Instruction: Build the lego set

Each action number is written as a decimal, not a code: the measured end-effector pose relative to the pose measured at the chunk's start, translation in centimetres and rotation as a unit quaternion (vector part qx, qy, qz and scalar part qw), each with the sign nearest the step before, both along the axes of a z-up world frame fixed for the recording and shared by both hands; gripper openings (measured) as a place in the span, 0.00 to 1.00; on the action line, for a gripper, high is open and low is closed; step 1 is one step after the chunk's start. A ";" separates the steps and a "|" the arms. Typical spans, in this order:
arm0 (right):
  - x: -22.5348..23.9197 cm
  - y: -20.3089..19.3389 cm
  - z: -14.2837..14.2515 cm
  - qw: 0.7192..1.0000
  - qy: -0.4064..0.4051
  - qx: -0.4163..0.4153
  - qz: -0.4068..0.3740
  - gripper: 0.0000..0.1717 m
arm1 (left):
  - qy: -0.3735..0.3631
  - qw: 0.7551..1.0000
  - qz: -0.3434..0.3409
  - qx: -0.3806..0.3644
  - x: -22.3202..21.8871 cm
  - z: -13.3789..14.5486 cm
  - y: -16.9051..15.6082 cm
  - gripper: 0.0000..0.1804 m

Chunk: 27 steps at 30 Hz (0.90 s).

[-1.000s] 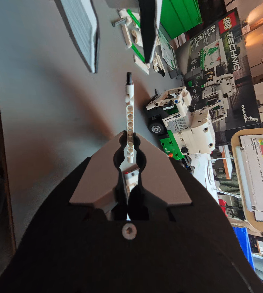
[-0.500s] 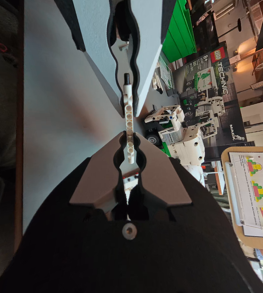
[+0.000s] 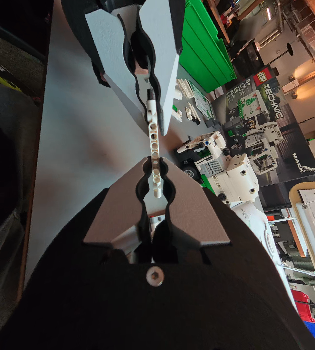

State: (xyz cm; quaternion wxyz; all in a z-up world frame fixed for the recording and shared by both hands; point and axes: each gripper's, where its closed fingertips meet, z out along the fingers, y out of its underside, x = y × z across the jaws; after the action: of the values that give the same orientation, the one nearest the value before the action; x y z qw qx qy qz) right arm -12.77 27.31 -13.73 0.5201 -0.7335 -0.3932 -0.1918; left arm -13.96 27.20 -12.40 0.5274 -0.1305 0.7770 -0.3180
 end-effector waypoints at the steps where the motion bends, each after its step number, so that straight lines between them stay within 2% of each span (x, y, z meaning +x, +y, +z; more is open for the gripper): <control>1: 0.1 0.0 0.0 1.000 -0.007 0.003 0.001 0.04 | 0.011 1.000 -0.002 0.002 0.0 -0.3 0.0 0.03; 5: 0.3 0.4 -0.2 0.999 0.020 -0.003 -0.029 0.05 | 0.046 0.999 0.016 -0.002 0.1 -0.7 0.5 0.03; 6: 0.4 0.3 -0.3 0.998 0.041 -0.014 -0.038 0.05 | 0.047 0.999 0.028 0.004 0.2 -0.8 0.7 0.03; 8: 1.2 -0.3 0.5 0.995 0.085 -0.023 -0.056 0.13 | 0.032 0.997 0.064 0.021 0.6 -0.7 1.9 0.03; 10: 3.0 -1.4 1.9 0.984 0.151 -0.024 -0.088 0.13 | 0.017 0.994 0.099 0.036 0.9 -0.7 3.4 0.03; 13: 4.4 -3.6 -0.2 0.955 0.227 -0.140 -0.134 0.14 | -0.010 0.990 0.133 0.051 0.9 -0.7 4.8 0.03; 17: 4.5 -4.3 -2.3 0.928 0.257 -0.197 -0.187 0.08 | -0.020 0.986 0.154 0.066 1.0 -1.9 5.4 0.03; 23: 4.1 -3.8 -4.5 0.899 0.266 -0.250 -0.241 0.11 | -0.020 0.983 0.165 0.074 1.1 -2.4 5.6 0.03; 27: 4.2 -3.6 -5.0 0.885 0.260 -0.270 -0.276 0.13 | -0.018 0.982 0.169 0.078 1.1 -2.6 5.7 0.03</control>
State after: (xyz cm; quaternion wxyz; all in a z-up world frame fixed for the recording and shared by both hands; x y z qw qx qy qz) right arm -8.61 23.73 -18.69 0.3121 -0.9479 -0.0624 -0.0166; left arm -12.82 32.88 -14.98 0.5961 -0.2122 0.7566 -0.1648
